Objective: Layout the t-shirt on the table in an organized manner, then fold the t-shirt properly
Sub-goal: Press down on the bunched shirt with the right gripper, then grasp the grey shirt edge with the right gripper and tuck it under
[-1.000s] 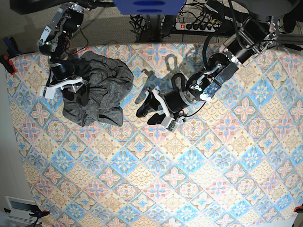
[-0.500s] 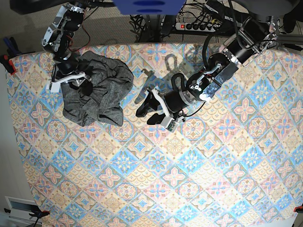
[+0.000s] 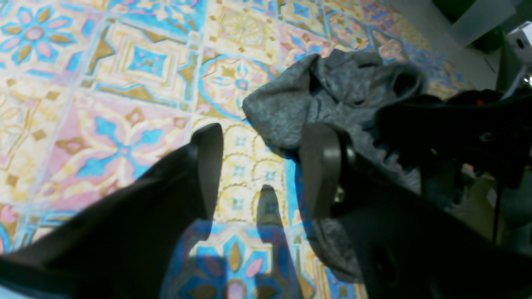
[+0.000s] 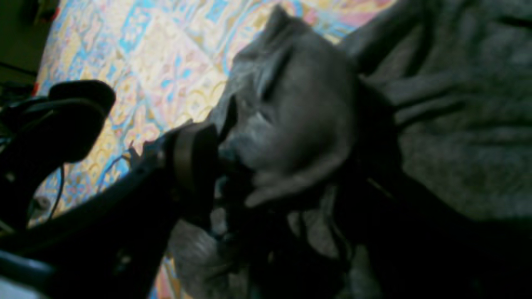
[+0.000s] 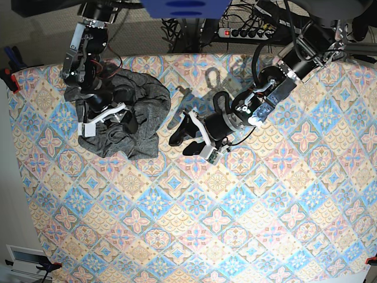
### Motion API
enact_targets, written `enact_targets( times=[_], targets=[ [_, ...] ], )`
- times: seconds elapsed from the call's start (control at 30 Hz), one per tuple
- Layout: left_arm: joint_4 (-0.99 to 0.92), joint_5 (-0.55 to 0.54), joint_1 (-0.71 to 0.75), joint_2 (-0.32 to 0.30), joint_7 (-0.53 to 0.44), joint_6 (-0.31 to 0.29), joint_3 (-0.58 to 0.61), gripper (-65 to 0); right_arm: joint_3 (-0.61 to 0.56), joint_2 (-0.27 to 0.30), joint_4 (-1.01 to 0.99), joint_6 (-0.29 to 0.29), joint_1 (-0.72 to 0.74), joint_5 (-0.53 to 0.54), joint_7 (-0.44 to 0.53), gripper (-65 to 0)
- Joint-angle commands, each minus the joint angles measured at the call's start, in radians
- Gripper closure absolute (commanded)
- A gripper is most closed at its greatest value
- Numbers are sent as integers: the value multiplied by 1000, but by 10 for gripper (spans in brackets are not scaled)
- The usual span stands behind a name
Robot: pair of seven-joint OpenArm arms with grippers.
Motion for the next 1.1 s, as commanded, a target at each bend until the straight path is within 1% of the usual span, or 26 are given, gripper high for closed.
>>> enact_targets(
  times=[0.0, 0.13, 0.2, 0.23, 0.3, 0.33, 0.4, 0.47, 0.53, 0.6, 0.73, 0.8, 0.93, 1.07],
  targets=[
    [18, -5, -19, -3, -25, -9, -7, -299, 1, 5, 15, 7, 11, 19, 23, -321],
    [18, -5, -19, -3, -25, -9, -7, -299, -2, 22, 13, 6, 11, 19, 23, -169],
    [18, -5, -19, -3, -25, -9, -7, -299, 7, 23, 13, 3, 11, 19, 26, -61],
    [18, -5, -19, -1, -25, -9, -7, -299, 26, 23, 13, -17, 11, 19, 24, -8],
    [16, -3, -19, 10, -25, -9, -7, -299, 52, 25, 13, -82, 11, 19, 23, -1],
    [16, -3, -19, 11, -25, -9, -7, -299, 59, 26, 13, -108, 11, 19, 23, -16],
    [15, -3, -18, 14, -25, -9, -5, -299, 68, 34, 15, -111, 11, 19, 23, -2],
    [15, -3, -9, 16, -25, -9, -5, -299, 68, 71, 16, -111, 11, 19, 23, 0],
    [15, -3, -4, 17, -25, -9, -7, -299, 68, 92, 19, -111, 11, 19, 24, 0],
    [15, -3, -1, 19, -25, -9, -7, -299, 98, 111, 24, -111, 14, 19, 23, 0],
    [15, -3, 1, 19, -25, -9, -7, -299, 197, 117, 24, -111, 57, 19, 21, 0],
    [15, -3, 1, 19, -25, -9, -7, -299, 230, 134, 24, -111, 55, 19, 20, 0],
    [13, -3, 1, 19, -25, -9, -7, -299, 236, 167, 16, -113, 55, 19, 20, 0],
    [13, -3, 1, 19, -25, -9, -7, -299, 236, 167, -13, -113, 55, 19, 32, 0]
  ],
)
